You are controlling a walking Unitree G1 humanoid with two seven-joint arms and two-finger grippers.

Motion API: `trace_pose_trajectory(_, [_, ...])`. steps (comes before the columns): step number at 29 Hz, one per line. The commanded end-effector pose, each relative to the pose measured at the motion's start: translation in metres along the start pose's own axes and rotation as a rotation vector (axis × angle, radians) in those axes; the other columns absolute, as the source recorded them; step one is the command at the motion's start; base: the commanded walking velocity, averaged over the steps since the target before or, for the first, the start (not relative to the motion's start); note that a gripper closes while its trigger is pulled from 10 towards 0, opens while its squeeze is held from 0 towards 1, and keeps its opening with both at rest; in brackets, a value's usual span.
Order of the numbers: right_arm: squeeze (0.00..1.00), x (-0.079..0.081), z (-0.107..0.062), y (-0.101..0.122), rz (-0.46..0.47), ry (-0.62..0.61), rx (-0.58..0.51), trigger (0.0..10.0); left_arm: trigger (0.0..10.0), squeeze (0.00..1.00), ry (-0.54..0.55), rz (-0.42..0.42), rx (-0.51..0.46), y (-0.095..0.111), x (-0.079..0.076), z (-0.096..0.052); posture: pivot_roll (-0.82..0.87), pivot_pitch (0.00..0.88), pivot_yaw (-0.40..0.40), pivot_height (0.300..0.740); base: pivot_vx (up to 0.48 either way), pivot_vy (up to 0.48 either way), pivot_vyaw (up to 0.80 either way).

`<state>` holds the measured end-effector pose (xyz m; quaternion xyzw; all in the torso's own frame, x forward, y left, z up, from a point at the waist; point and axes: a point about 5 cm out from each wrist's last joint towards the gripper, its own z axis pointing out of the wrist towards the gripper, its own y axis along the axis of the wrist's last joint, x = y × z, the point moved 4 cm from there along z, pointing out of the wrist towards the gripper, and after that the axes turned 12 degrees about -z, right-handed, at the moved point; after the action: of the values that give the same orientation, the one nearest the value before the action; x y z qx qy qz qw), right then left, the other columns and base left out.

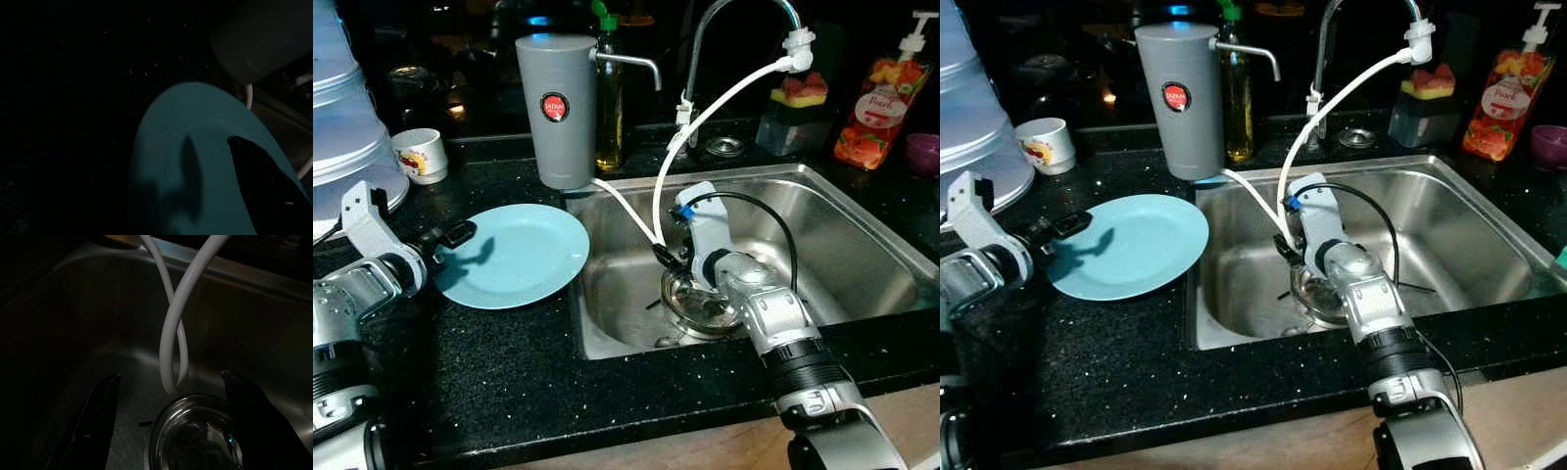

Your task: Kitchen organization

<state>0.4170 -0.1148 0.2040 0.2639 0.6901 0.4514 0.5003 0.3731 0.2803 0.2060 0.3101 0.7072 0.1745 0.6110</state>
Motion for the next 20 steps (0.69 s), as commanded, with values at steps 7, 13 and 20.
trace_pose_trajectory(7, [0.00,0.001,0.001,0.008,0.013,0.010,-0.021,10.0,10.0,0.00,0.065,-0.087,0.097,-0.021,0.016,0.007,0.00,0.040,0.017,0.740,0.000,0.000,0.00])
trace_pose_trajectory(13, [0.00,0.002,0.001,0.008,0.029,0.024,-0.018,10.0,10.0,0.00,0.083,-0.044,0.191,-0.041,0.012,0.012,0.01,0.044,0.017,0.740,0.000,0.000,0.00])
trace_pose_trajectory(20, [0.00,0.012,0.002,0.021,0.298,0.083,-0.070,10.0,10.0,0.00,0.061,-0.056,0.247,-0.050,0.007,0.014,0.01,0.050,0.021,0.740,0.000,0.000,0.00])
